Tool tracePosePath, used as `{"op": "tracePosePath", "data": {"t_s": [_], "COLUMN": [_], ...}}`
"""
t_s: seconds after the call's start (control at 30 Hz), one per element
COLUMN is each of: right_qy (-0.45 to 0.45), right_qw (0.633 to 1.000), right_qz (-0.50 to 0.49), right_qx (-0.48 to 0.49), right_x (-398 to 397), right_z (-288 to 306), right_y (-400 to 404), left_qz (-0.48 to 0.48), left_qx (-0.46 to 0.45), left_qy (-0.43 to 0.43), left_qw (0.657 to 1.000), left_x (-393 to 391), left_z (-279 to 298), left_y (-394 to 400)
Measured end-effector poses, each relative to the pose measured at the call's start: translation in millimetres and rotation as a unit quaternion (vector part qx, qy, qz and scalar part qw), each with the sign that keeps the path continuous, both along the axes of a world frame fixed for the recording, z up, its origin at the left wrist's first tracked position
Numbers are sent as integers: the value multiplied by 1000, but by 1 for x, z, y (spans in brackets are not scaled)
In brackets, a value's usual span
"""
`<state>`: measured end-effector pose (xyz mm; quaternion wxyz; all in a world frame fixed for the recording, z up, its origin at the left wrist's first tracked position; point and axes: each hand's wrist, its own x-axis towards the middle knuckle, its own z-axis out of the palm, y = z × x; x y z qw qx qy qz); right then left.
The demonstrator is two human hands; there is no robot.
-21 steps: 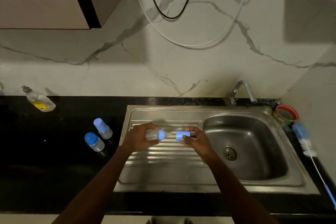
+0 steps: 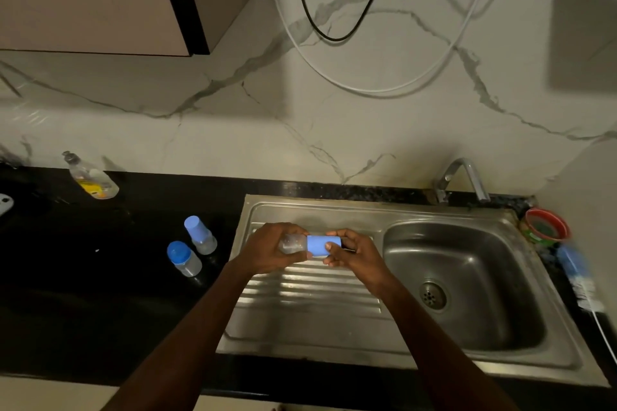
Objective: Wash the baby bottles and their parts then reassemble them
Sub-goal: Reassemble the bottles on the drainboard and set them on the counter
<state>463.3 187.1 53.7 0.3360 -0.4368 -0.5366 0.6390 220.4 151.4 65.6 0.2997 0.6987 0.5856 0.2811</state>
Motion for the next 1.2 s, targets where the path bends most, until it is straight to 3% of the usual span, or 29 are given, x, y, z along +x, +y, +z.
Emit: {"op": "tracePosePath", "data": {"t_s": [0.23,0.37,0.57,0.7,0.87,1.03,1.2], "right_qy": [-111,-185,-249,-228,-251,-268,-264], "right_qw": [988,962,914,921,903,884,890], "right_qz": [-61,17,148,186,260,298,309], "right_qx": [85,198,284,255,232,240,205], "right_x": [-32,-62,-96,-120,-153,-186,-213], "right_z": [-7,-8,-24,-37,-43,-40,-43], "right_y": [9,3,-3,-10,-15,-13,-13], "left_qz": [56,104,220,351,509,554,556], "left_qx": [7,-7,1,-11,-58,-90,-119], "left_qy": [26,-17,-48,-10,-33,5,-1], "left_qw": [998,994,974,936,858,828,823], "left_x": [5,5,-21,-54,-83,-115,-144], "left_z": [-23,-37,-52,-58,-60,-60,-68], "left_y": [-5,-20,-51,-87,-132,-149,-147]}}
